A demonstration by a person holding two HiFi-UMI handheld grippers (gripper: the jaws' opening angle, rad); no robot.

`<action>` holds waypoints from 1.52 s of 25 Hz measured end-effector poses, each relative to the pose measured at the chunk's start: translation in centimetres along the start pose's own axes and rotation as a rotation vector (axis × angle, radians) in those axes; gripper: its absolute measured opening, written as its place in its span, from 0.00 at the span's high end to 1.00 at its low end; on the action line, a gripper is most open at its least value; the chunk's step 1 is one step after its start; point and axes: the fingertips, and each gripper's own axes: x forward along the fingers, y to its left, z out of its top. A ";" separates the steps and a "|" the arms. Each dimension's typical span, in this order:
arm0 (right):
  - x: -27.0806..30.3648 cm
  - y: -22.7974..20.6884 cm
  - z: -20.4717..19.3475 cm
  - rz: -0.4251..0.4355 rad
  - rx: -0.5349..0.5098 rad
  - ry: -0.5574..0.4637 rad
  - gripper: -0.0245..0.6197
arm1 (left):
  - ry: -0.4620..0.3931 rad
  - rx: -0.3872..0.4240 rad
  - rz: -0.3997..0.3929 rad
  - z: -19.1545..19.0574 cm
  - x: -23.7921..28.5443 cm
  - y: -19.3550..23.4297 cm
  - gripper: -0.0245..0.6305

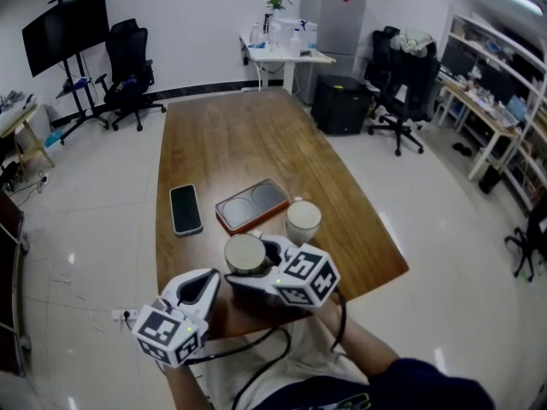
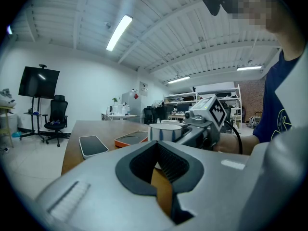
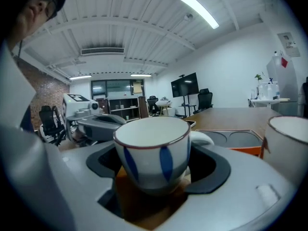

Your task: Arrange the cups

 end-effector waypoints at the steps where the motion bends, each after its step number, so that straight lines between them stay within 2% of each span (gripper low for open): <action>1: -0.6 0.5 -0.2 0.013 -0.008 -0.010 0.35 | 0.000 0.001 0.001 0.0 0.0 0.0 0.96; 5: -3.5 1.3 -1.1 0.021 -0.030 -0.050 0.35 | 0.000 0.000 0.001 0.0 -0.1 0.1 0.96; 12: -8.7 -0.8 -2.0 -0.063 -0.003 -0.088 0.35 | -0.001 -0.004 0.001 0.0 -0.1 0.1 0.96; 20: -13.7 -4.5 -3.4 -0.151 0.029 -0.084 0.35 | 0.001 0.004 -0.002 0.1 -0.1 0.1 0.96; 25: -16.6 -8.1 -3.8 -0.254 0.055 -0.102 0.35 | -0.001 -0.008 0.003 0.1 -0.2 0.1 0.96; 31: -18.2 -13.2 -3.8 -0.318 0.074 -0.112 0.35 | -0.001 -0.004 0.001 0.1 -0.1 0.0 0.96; 38: -18.0 -21.8 -3.1 -0.336 0.183 -0.146 0.35 | 0.002 -0.005 0.000 -0.1 -0.1 0.0 0.96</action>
